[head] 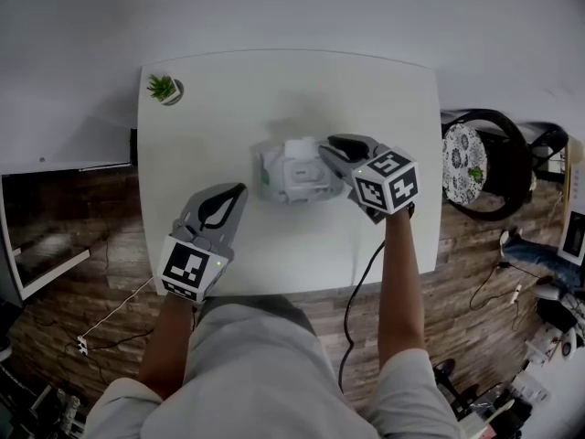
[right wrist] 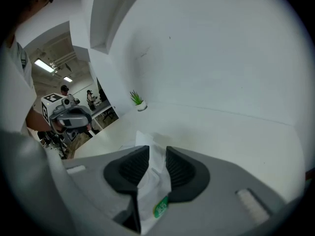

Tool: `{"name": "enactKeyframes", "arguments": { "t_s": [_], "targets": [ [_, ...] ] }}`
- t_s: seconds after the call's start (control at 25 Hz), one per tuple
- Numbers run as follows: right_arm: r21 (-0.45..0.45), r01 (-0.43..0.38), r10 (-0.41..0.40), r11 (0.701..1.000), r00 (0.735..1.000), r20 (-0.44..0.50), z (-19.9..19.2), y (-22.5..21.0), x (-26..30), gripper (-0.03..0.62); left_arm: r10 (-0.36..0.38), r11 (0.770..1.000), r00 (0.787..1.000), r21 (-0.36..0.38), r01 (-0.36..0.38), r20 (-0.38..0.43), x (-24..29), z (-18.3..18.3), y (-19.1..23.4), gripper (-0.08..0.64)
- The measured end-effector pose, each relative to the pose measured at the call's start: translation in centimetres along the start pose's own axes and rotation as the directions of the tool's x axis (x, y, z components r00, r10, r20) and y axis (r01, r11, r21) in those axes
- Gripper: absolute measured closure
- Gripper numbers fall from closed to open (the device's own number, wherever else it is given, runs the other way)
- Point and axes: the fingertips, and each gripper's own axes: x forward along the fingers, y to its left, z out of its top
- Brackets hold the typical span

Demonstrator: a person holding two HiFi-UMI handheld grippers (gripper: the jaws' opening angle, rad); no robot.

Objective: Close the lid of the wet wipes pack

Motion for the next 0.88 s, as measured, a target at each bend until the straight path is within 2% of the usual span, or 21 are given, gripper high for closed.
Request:
{"name": "enactKeyframes", "arguments": {
  "t_s": [0.32,0.6,0.88],
  "targets": [
    [-0.073,-0.03,0.028,0.997,0.999,-0.022,-0.9,1.8,-1.3,0.479,-0.013,1.0,1.0,0.004,0.013,0.014,0.0,0.3,-1.3,0.554],
    [-0.141,-0.047,0.037,0.989,0.996,-0.078,-2.9,3.4,-1.5,0.479,-0.02,1.0,1.0,0.003,0.02,0.012,-0.1,0.1,-2.4,0.554],
    [-0.161,-0.093,0.075,0.983,0.991,-0.111,-4.8,5.0,-1.7,0.477,-0.031,1.0,0.999,0.007,0.031,0.008,0.0,-0.2,-3.5,0.554]
  ]
}}
